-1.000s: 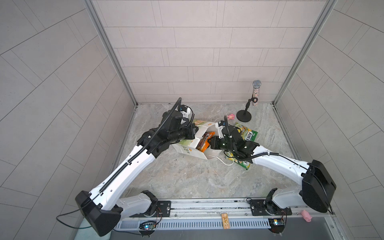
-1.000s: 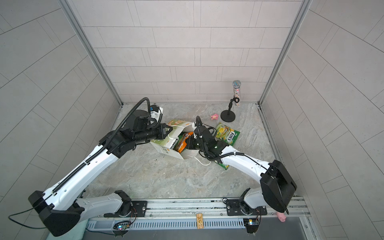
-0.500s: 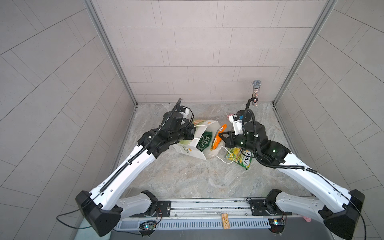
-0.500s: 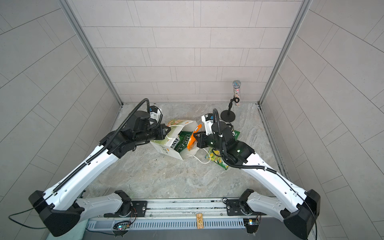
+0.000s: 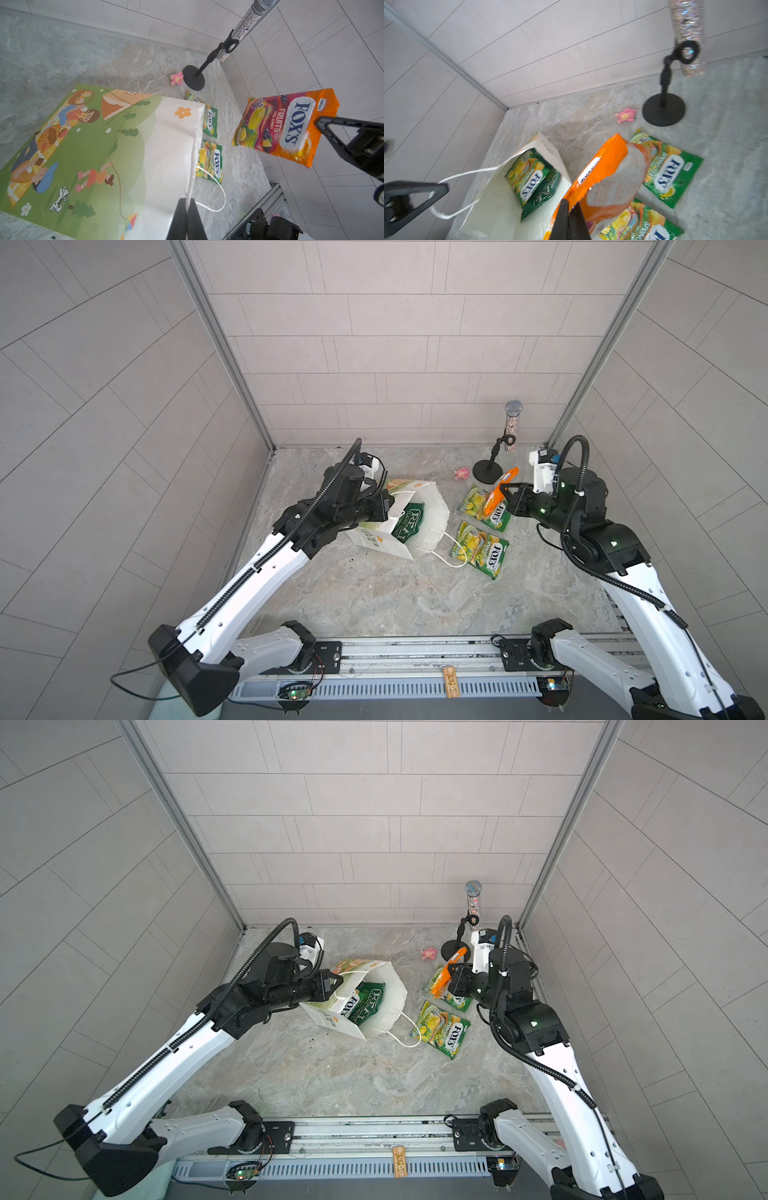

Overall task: Take the snacks out of the paper bag
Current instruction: 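Carry the orange packet past the green packets and lower it onto the table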

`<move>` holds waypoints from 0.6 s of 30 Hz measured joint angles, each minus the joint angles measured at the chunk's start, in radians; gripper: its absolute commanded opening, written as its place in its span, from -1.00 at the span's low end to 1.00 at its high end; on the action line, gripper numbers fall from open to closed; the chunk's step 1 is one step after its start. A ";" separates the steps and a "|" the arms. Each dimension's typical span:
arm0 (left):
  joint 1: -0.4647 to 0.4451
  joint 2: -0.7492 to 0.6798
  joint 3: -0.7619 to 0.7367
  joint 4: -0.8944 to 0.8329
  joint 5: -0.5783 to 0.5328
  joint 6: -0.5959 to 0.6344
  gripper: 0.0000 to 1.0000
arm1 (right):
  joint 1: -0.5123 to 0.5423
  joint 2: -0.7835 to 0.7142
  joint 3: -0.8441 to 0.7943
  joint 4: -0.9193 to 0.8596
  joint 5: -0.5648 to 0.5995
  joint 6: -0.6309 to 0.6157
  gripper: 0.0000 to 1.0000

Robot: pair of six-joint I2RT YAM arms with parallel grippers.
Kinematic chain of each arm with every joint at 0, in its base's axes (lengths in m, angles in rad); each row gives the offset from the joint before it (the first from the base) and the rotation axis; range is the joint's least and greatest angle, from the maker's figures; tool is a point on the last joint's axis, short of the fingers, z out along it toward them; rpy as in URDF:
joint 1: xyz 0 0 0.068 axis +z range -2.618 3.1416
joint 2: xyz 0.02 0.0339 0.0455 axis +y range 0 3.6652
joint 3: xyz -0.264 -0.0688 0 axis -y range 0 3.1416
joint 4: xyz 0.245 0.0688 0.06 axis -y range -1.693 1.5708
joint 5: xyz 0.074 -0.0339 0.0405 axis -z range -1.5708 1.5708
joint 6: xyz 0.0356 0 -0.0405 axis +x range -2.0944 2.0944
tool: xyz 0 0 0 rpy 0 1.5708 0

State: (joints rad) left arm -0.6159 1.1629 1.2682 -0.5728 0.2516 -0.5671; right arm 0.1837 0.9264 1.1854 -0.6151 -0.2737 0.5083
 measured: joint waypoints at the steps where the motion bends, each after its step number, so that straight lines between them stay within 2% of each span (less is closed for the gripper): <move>1: 0.000 0.000 0.000 0.000 0.008 0.000 -1.00 | -0.047 0.006 -0.003 -0.010 -0.006 -0.007 -1.00; 7: 0.000 0.000 -0.001 0.000 0.043 0.005 -1.00 | -0.238 0.074 -0.048 -0.025 -0.014 -0.036 -1.00; 18: 0.000 0.000 -0.001 0.008 0.091 0.019 -1.00 | -0.416 0.278 -0.132 0.140 -0.005 -0.025 -1.00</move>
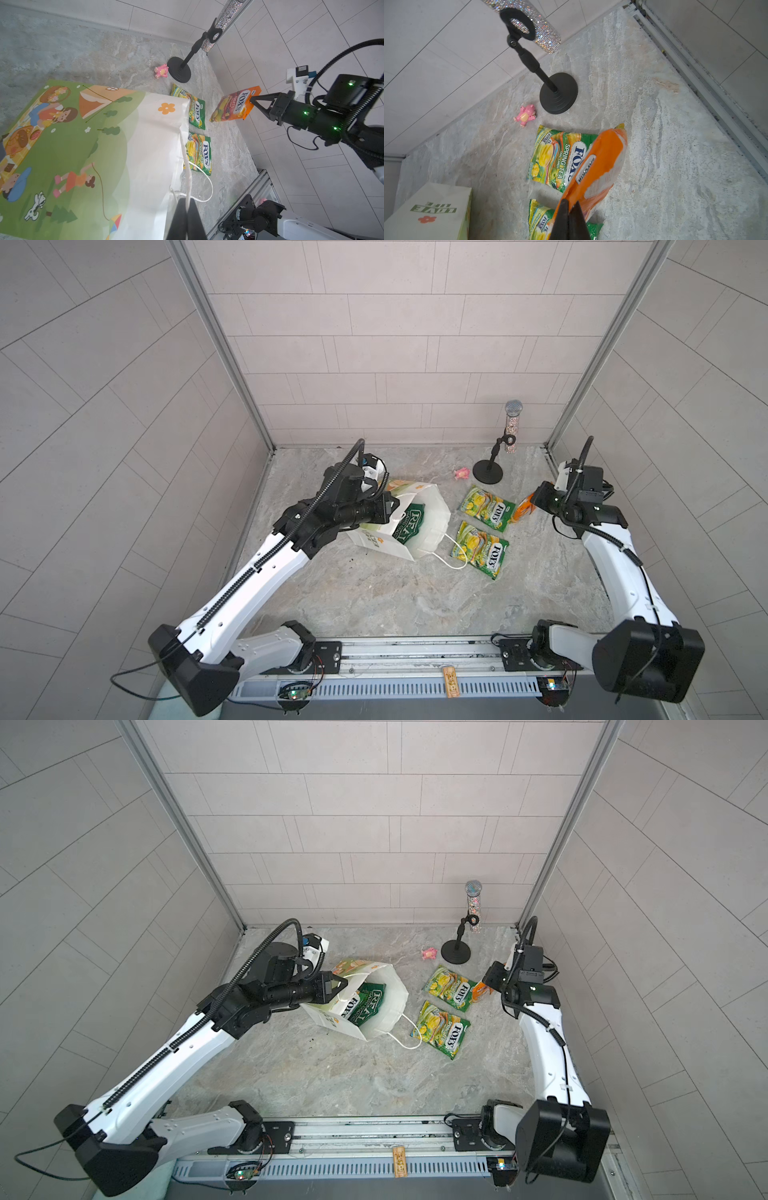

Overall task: Take the snacks out of the paper bag
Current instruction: 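Carry the orange packet past the green packets and lower it onto the table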

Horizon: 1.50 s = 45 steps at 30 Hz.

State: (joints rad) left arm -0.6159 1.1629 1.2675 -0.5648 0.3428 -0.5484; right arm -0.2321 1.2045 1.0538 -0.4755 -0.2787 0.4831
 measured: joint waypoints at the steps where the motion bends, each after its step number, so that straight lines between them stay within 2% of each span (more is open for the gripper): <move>1: 0.000 0.000 0.000 0.000 0.004 0.001 -1.00 | -0.016 0.027 0.002 0.024 -0.005 0.004 -1.00; 9: 0.000 0.003 0.000 0.007 0.025 0.007 -1.00 | -0.116 0.169 -0.005 0.210 -0.084 0.035 -1.00; 14: 0.000 0.003 -0.004 0.014 0.034 0.008 -1.00 | -0.188 0.206 -0.078 0.293 -0.159 0.050 -1.00; 17: 0.000 0.003 -0.009 0.014 0.038 0.008 -1.00 | -0.227 0.208 -0.140 0.315 -0.167 0.046 -1.00; 23: 0.000 0.004 -0.011 0.014 0.043 0.014 -1.00 | -0.235 0.218 -0.192 0.249 -0.114 -0.008 -1.00; 37: 0.000 0.004 -0.011 0.014 0.051 0.026 -1.00 | -0.234 0.376 -0.016 0.032 0.132 -0.169 -0.99; 38: 0.000 0.004 -0.011 0.014 0.052 0.026 -1.00 | -0.235 0.381 -0.012 0.025 0.141 -0.173 -0.93; 39: 0.000 0.004 -0.011 0.014 0.053 0.026 -1.00 | -0.235 0.385 -0.008 0.018 0.150 -0.176 -0.78; 42: 0.000 0.004 -0.011 0.014 0.054 0.026 -1.00 | -0.235 0.387 -0.004 0.007 0.165 -0.176 -0.23; 45: 0.000 0.004 -0.011 0.014 0.058 0.026 -1.00 | -0.235 0.385 -0.004 0.002 0.175 -0.171 0.08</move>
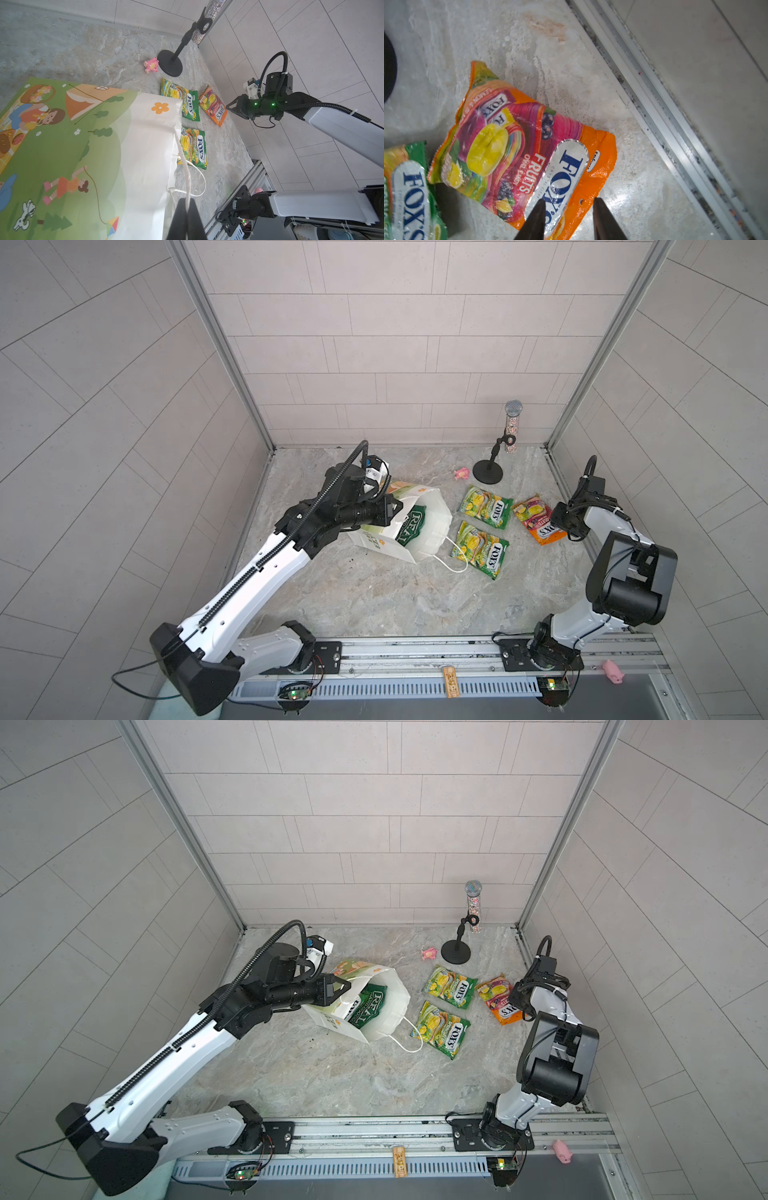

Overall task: Take the snacks out of the paper bag
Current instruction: 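Carry the orange packet past the green packets and lower it onto the table, then move the open right gripper back over the bag opening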

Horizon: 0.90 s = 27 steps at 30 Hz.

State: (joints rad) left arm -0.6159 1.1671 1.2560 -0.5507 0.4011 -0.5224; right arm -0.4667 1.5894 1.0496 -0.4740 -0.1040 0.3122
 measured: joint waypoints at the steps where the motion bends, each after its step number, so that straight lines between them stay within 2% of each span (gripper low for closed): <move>1: 0.000 0.000 0.000 0.000 0.002 0.000 -1.00 | 0.000 -0.004 -0.002 -0.002 0.001 -0.002 0.15; 3: 0.000 0.000 0.000 0.000 0.008 0.001 -1.00 | 0.001 -0.029 -0.013 -0.003 0.001 0.011 0.21; 7: 0.000 0.000 0.000 0.000 0.019 0.005 -1.00 | 0.005 -0.128 -0.053 0.000 -0.047 0.043 0.22; 11: 0.000 0.000 0.000 0.000 0.025 0.008 -1.00 | 0.030 -0.246 -0.111 0.032 -0.208 0.093 0.16; 14: 0.000 0.000 0.000 0.000 0.031 0.009 -1.00 | 0.091 -0.314 -0.146 0.056 -0.333 0.128 0.11; 16: 0.000 0.000 0.000 0.000 0.037 0.011 -1.00 | 0.169 -0.349 -0.156 0.063 -0.391 0.143 0.07; 21: 0.000 0.000 0.000 0.000 0.045 0.016 -1.00 | 0.460 -0.462 -0.216 0.138 -0.496 0.206 -0.03; 27: 0.000 0.000 0.000 0.000 0.045 0.018 -1.00 | 0.760 -0.557 -0.317 0.297 -0.500 0.290 -0.12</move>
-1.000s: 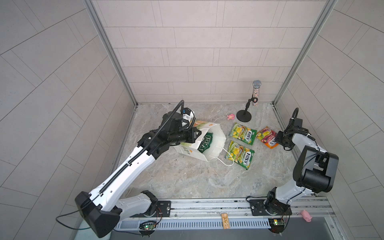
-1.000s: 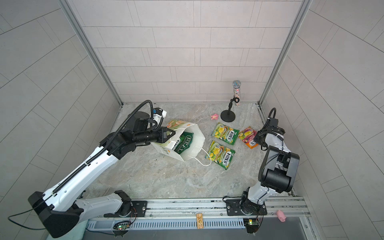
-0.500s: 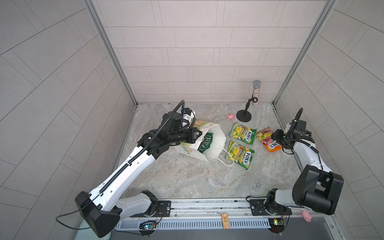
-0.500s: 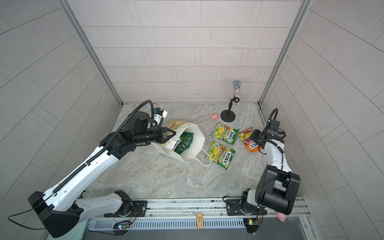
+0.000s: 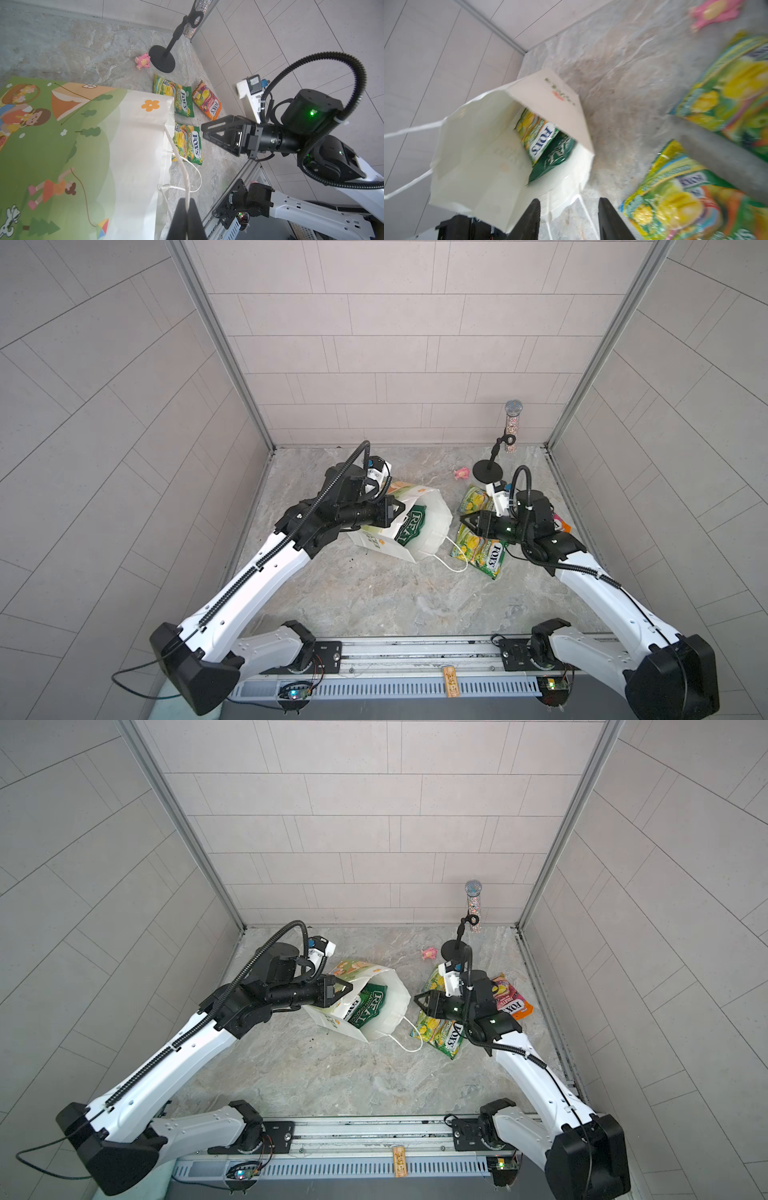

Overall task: Take the snacks out of the paper bag
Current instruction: 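Move the open right gripper back over the bag opening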

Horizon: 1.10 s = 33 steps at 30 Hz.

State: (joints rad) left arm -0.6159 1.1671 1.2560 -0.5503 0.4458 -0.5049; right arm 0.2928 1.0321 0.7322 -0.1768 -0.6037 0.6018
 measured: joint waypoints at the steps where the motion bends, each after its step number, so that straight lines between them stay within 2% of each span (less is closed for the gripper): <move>1: 0.000 0.000 0.000 0.000 0.000 0.000 -1.00 | 0.037 0.002 -0.002 0.016 0.003 0.005 -0.14; 9: 0.000 0.000 0.000 0.000 0.000 -0.001 -1.00 | 0.262 0.157 0.029 0.154 0.072 0.027 -0.43; 19: 0.000 -0.002 -0.002 0.000 0.002 -0.002 -1.00 | 0.392 0.348 0.080 0.243 0.198 0.040 -0.48; 25: 0.000 -0.010 -0.008 0.000 -0.005 -0.002 -1.00 | 0.487 0.428 0.080 0.275 0.221 0.059 -0.41; 33: 0.000 -0.028 -0.021 0.000 -0.008 -0.002 -1.00 | 0.566 0.444 0.069 0.312 0.238 0.081 -0.07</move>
State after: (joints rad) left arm -0.6159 1.1393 1.2354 -0.5507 0.4377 -0.5072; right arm 0.8585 1.4765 0.8013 0.1356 -0.3660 0.6830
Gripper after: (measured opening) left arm 0.042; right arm 0.435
